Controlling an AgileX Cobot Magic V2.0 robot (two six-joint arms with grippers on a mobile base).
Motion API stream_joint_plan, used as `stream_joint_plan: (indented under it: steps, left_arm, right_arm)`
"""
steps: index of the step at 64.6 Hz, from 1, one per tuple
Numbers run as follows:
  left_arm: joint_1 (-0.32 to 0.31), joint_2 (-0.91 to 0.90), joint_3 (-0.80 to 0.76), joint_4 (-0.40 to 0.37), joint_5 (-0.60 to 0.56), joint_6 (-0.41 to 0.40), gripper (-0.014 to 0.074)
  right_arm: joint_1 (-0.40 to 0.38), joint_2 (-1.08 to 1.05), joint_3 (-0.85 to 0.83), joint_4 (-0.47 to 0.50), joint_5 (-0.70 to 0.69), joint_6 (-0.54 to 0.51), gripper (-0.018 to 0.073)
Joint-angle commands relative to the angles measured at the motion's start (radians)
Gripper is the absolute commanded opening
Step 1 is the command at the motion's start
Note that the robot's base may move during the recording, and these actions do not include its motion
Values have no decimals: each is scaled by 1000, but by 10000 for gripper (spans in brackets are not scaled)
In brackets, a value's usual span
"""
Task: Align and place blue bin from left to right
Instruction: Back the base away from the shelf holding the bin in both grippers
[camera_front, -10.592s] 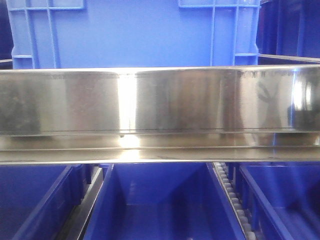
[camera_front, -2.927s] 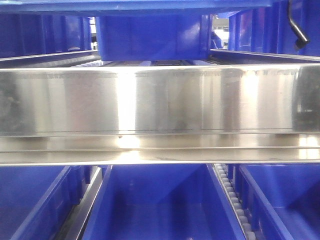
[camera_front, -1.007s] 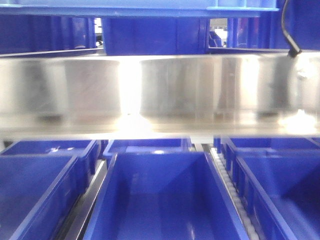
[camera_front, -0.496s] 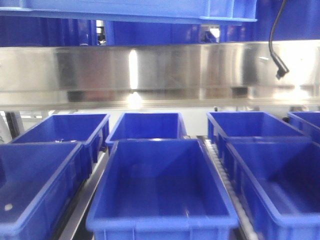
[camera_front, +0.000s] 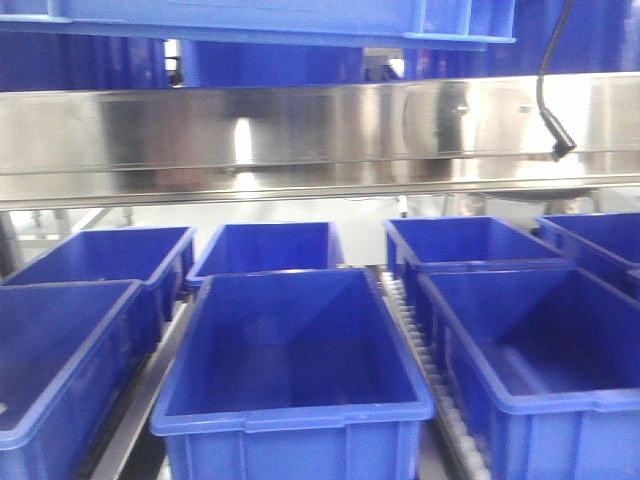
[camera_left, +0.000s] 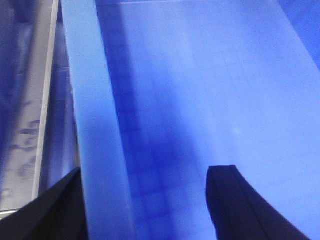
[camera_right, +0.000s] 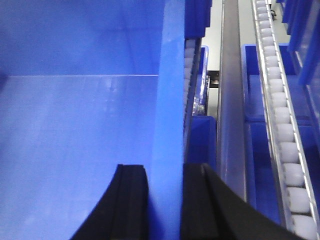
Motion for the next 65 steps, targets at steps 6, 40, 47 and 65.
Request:
stream_joint_plan:
  steps: [6, 40, 47, 65]
  left_arm:
    - [-13, -42, -20, -86, -55, 65, -111]
    - [-13, -42, -20, -86, -55, 65, -111]
    - [-13, -42, -20, -86, -55, 65, -111]
    - [-13, -42, -20, -86, -55, 65, -111]
  right_arm:
    - [-11, -5, -17, -50, -135, -24, -151]
    - [-11, -5, -17, -50, -135, -24, -151]
    - [-11, -5, -17, -50, -135, -24, -151]
    - [-11, -5, -17, -50, -135, -24, -151]
